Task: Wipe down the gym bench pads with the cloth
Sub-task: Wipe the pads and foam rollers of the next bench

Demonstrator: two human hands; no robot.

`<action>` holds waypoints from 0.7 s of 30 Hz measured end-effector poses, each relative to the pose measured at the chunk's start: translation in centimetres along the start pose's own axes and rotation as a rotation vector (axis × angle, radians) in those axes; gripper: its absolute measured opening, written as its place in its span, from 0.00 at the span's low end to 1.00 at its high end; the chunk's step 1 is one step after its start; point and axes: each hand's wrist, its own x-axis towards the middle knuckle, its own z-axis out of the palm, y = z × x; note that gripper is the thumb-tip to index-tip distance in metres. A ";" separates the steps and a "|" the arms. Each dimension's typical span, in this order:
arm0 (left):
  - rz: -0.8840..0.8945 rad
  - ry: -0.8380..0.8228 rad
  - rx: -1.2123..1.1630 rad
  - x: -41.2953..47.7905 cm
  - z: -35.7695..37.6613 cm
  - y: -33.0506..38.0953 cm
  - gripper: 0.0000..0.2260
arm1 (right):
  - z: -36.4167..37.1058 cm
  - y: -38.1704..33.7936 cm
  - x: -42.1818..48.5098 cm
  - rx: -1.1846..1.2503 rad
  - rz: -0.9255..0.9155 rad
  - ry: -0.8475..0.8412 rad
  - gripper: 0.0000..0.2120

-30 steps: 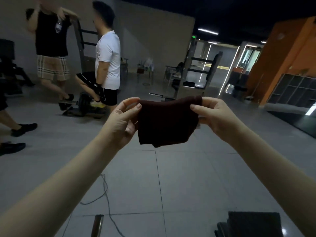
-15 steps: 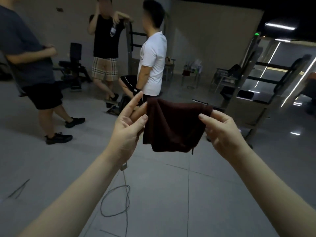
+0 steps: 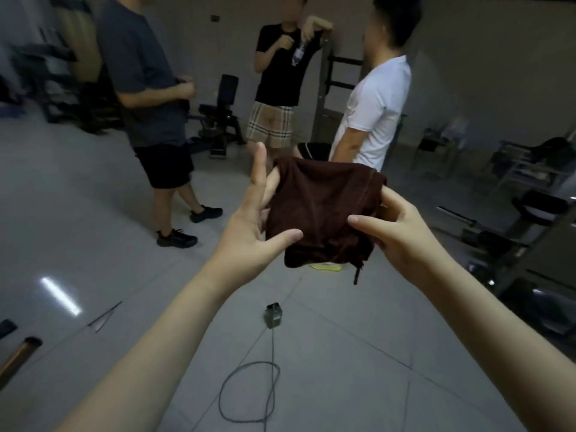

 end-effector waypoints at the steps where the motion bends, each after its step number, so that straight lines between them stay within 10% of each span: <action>1: -0.019 0.029 0.004 0.6 -0.8 -0.9 0.49 | 0.5 0.7 1.8 0.043 0.014 -0.012 0.21; 21: -0.253 0.655 1.070 11.6 -19.7 -9.9 0.19 | 15.2 7.0 34.4 -0.096 -0.227 -0.671 0.27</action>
